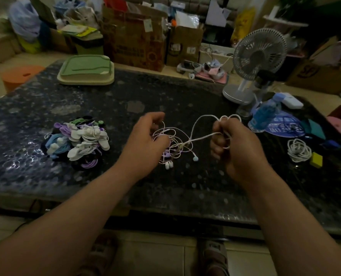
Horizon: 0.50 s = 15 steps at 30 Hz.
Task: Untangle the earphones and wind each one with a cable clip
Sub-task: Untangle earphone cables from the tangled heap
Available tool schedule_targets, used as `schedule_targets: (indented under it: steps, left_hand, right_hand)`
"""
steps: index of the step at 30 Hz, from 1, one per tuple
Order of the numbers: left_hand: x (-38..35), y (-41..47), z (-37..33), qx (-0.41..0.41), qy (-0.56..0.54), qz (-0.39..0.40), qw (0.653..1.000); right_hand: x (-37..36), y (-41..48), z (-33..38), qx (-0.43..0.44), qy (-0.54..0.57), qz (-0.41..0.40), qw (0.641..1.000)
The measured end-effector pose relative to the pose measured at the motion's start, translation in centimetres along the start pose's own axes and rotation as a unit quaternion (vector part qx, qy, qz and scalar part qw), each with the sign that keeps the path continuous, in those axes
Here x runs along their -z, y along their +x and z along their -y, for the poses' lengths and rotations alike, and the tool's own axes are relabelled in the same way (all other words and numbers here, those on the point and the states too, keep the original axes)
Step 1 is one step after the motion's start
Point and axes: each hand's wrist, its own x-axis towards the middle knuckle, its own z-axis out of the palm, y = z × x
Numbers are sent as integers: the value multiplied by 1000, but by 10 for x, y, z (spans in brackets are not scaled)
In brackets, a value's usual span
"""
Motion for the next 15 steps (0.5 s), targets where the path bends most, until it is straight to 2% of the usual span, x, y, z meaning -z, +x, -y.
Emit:
schedule_targets:
  steps: [3,6,9,13,15]
  left_hand:
    - [-12,-8,-3,9,-21,146,989]
    - [-25,-11,-13,34,-98,211,972]
    - [-27,-7,-23,76,-137,215,964]
    - [-30,-11,-26,89,-134,214,963]
    - [-33,-13,-22,70,-81,117,987]
  right_hand:
    - [4,-1,3,-17,-20,75,997]
    - [7,-1,-2,-20,-53,130,990]
    - [12,-2,-3,-25,-51,155,986]
    - [14,-6,-5,-34,-109,124,986]
    - [14,-8,-8,-39,-114,92,988]
